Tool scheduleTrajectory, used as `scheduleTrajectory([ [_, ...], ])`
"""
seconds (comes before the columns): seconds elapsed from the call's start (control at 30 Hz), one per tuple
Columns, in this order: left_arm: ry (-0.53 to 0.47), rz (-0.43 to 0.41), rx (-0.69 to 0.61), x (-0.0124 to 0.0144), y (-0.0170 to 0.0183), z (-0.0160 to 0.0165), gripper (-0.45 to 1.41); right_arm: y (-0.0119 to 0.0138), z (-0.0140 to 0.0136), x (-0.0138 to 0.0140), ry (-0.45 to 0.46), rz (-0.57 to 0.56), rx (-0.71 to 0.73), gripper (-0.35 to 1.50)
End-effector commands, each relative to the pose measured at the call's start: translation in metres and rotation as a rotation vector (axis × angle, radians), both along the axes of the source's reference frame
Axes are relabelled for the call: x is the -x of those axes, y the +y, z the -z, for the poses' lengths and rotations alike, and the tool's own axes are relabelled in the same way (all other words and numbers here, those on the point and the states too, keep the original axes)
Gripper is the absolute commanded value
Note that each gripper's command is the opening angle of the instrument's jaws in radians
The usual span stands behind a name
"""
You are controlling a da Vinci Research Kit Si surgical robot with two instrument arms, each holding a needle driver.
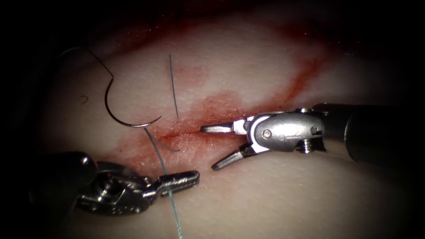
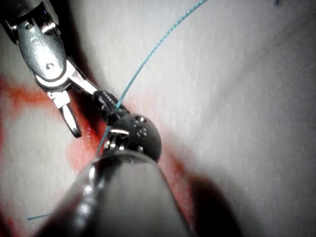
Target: Wound Closure
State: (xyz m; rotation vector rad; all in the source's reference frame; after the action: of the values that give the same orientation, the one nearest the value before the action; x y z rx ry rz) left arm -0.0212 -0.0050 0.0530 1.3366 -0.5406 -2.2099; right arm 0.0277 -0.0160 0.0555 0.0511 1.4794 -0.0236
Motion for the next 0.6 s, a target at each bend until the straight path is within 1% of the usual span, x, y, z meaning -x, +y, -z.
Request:
scheduleTrajectory([
  [0.03,0.005,-0.007,-0.003,0.0003,-0.0002,-0.0006,-0.45,0.0004,-0.0005,-0.002,0.012,-0.01,0.016,1.13],
  [0.13,0.016,-0.026,-0.01,-0.0005,-0.0002,-0.0005,-0.45,0.001,-0.0003,-0.0042,0.031,-0.044,0.079,1.16],
  [0.27,0.019,-0.031,-0.012,-0.0007,-0.0001,-0.0006,-0.45,0.001,-0.0002,-0.0059,0.042,-0.053,0.114,1.18],
  [0.47,0.035,-0.052,-0.018,-0.0008,-0.0002,-0.001,-0.45,0.0004,0.0003,-0.0078,0.099,-0.063,0.137,1.16],
  [0.53,0.036,-0.055,-0.019,-0.001,-0.0002,-0.001,-0.45,-0.0002,0.0008,-0.0089,0.122,-0.048,0.143,1.15],
  [0.6,0.038,-0.057,-0.02,-0.001,-0.0002,-0.001,-0.45,-0.0004,0.001,-0.0094,0.139,-0.048,0.144,1.15],
])
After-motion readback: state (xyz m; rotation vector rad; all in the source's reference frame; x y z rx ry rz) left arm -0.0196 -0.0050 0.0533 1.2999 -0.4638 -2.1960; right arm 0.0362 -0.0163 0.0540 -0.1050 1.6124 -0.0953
